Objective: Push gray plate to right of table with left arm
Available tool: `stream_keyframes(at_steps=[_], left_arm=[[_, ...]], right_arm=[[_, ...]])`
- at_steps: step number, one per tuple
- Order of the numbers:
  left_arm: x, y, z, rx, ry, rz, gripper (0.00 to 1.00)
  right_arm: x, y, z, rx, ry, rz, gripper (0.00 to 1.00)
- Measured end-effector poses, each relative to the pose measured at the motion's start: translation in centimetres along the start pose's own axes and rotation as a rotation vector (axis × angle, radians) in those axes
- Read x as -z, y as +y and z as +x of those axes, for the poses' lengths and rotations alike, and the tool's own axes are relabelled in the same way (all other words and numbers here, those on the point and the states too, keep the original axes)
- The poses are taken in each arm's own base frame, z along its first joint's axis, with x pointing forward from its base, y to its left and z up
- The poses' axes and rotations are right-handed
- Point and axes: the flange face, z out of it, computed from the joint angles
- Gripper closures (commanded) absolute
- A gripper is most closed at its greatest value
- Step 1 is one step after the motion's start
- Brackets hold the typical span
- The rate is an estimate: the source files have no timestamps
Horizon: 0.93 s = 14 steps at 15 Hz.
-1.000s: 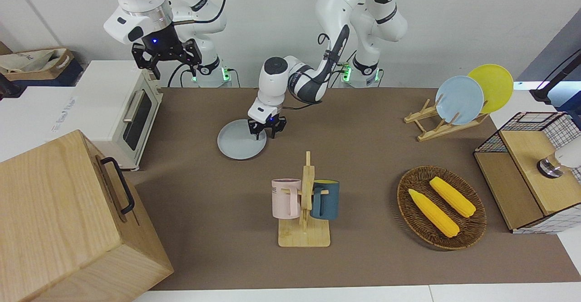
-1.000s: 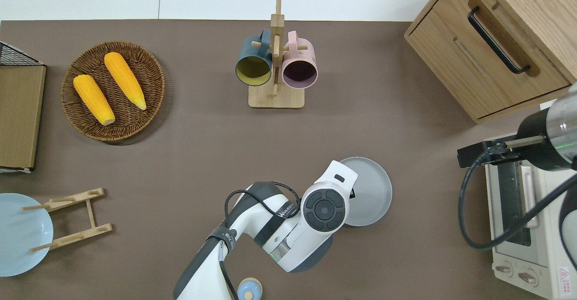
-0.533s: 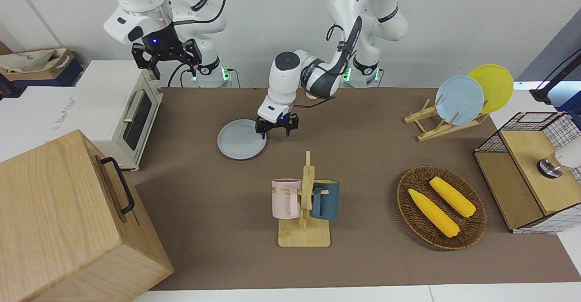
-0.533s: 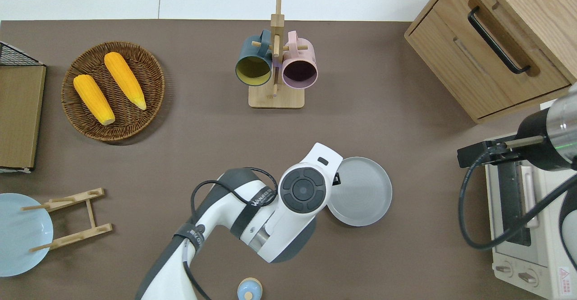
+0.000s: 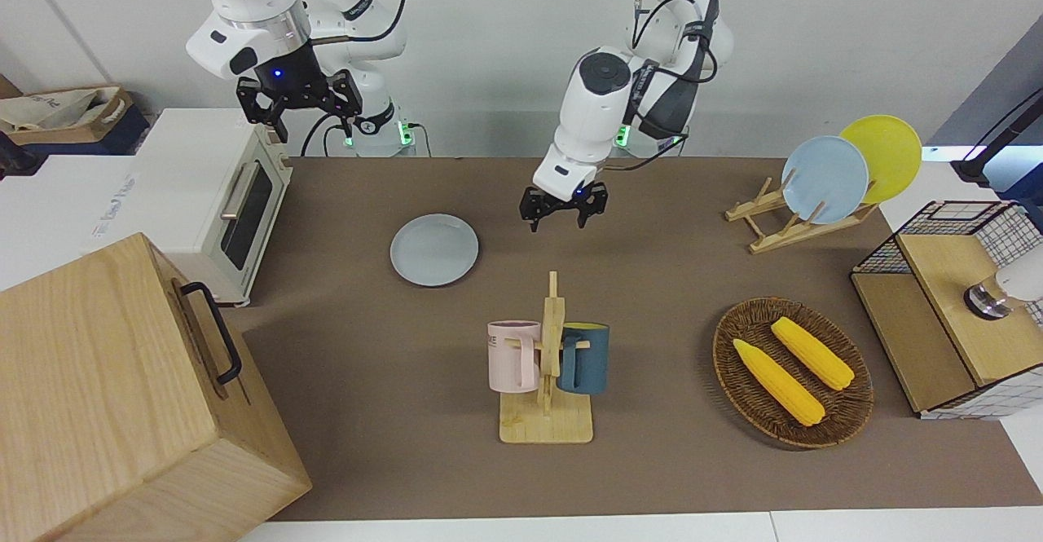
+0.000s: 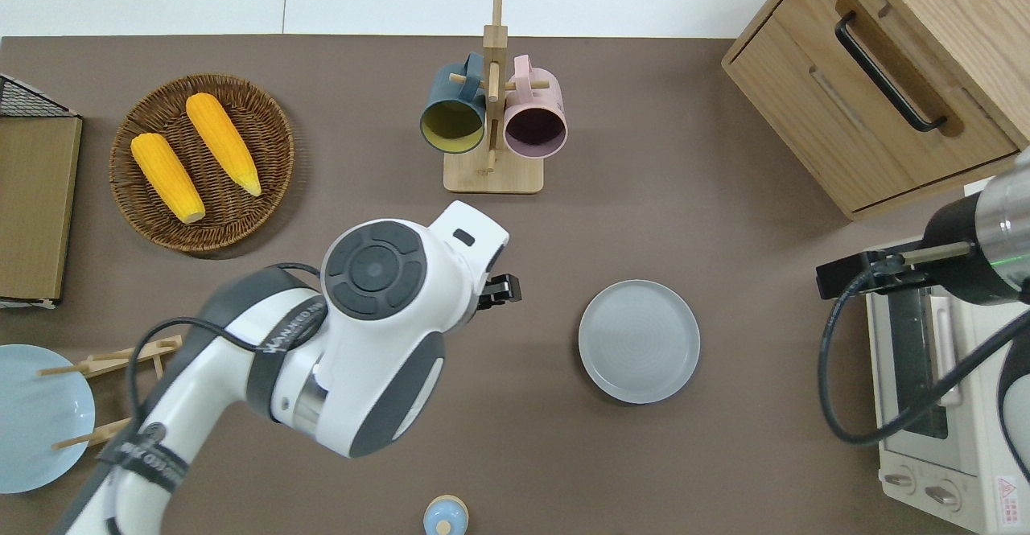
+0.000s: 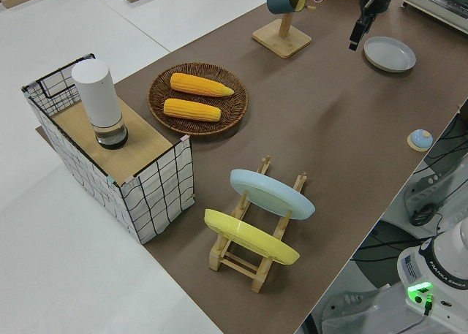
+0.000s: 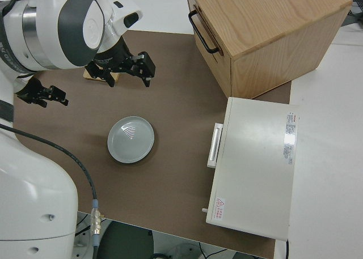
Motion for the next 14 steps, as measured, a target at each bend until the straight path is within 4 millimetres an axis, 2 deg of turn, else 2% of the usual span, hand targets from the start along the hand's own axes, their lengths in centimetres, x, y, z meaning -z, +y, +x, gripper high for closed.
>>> stream_keyframes(at_steps=[5,6,11,14], left_arm=[[5.4,-9.1,3.0,-0.038,-0.016,0.022,0.01],[6.8,-11.8,3.6,-0.043,-0.013,0.024,0.01],[11.0,-18.7,4.8,-0.070,0.008,0.023,0.01],[14.9,-21.1,5.2,-0.113,0.020,0.020,0.01]], right_arm=[[0.0,0.0,0.0,0.000,0.000,0.000,0.017],[0.0,0.0,0.0,0.000,0.000,0.000,0.017],[0.0,0.0,0.0,0.000,0.000,0.000,0.017],[0.0,0.0,0.0,0.000,0.000,0.000,0.017]])
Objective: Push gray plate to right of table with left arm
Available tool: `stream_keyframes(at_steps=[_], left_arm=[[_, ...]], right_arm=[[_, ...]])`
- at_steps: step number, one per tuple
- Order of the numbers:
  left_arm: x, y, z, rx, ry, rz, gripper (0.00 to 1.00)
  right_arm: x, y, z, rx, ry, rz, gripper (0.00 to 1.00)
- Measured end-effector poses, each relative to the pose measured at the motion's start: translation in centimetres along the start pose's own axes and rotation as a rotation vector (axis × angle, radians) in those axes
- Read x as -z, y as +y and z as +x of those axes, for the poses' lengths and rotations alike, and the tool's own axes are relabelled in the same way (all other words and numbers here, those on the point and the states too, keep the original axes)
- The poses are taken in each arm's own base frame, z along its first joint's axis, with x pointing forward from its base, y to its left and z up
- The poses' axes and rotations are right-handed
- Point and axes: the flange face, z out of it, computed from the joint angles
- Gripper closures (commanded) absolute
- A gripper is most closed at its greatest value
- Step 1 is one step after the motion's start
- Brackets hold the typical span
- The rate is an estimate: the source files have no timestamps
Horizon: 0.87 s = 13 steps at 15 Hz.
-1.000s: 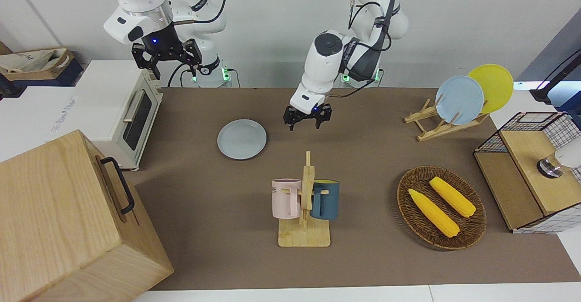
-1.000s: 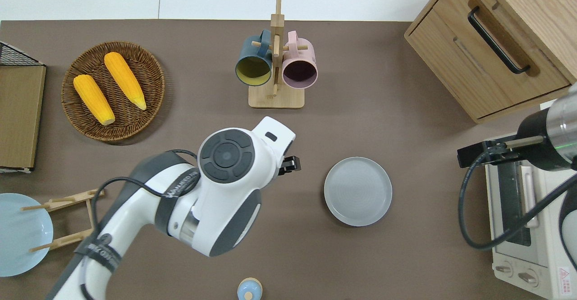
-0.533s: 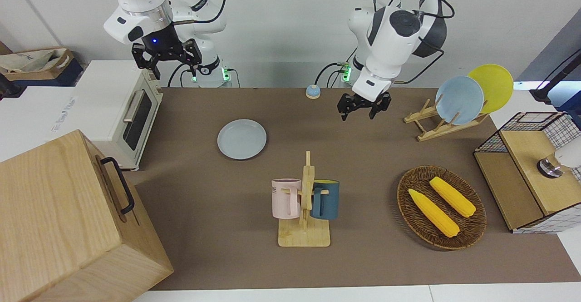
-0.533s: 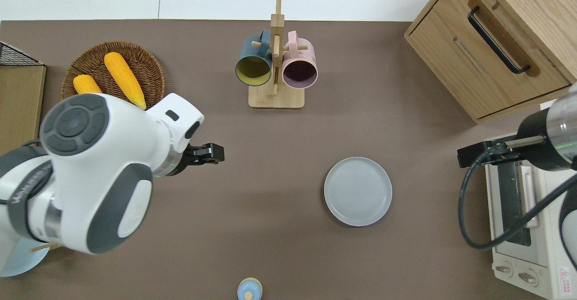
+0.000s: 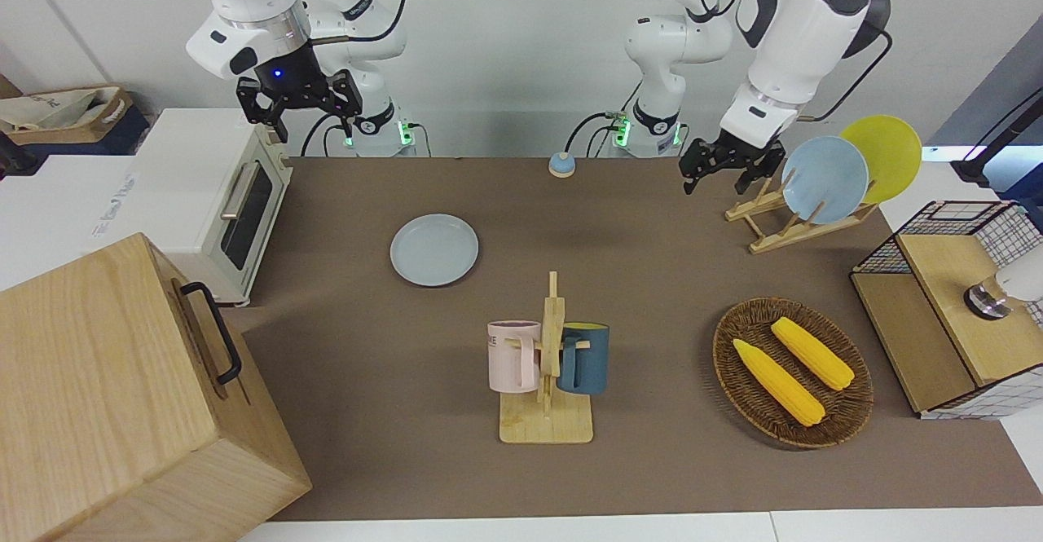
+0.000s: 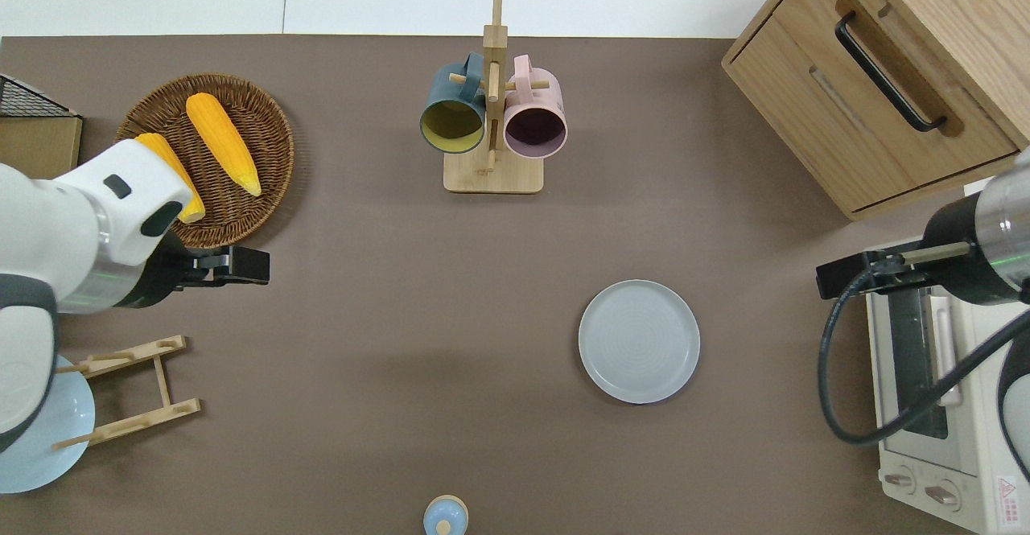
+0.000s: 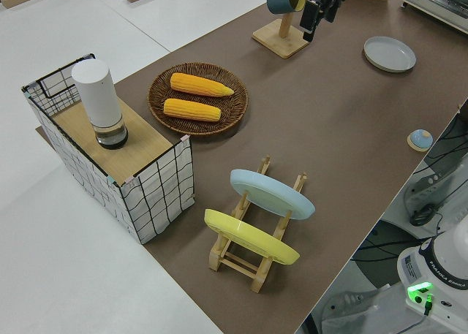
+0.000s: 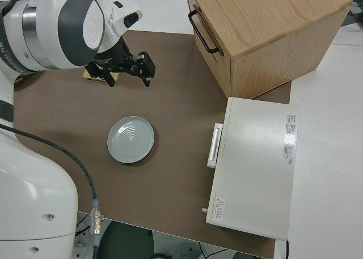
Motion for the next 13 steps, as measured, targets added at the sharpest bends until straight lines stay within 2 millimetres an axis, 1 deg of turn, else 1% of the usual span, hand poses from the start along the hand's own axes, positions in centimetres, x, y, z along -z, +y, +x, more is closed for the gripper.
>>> stream_keyframes(at_steps=[2,5,6,8,13], left_arm=[[2.3,-1.1,0.2,-0.015,0.021,-0.003,0.01],[4.2,-3.0,0.5,-0.043,0.051,0.014,0.01],[4.6,-3.6,0.6,-0.064,0.060,0.038,0.01],[5.4,-4.3,0.6,-0.085,0.069,0.066,0.01],[6.6,-4.9,0.3,-0.086,0.057,0.082,0.01]], right_arm=[[0.0,0.0,0.0,0.000,0.000,0.000,0.017],[0.0,0.0,0.0,0.000,0.000,0.000,0.017],[0.0,0.0,0.0,0.000,0.000,0.000,0.017],[0.0,0.0,0.0,0.000,0.000,0.000,0.017],[0.0,0.0,0.0,0.000,0.000,0.000,0.017]])
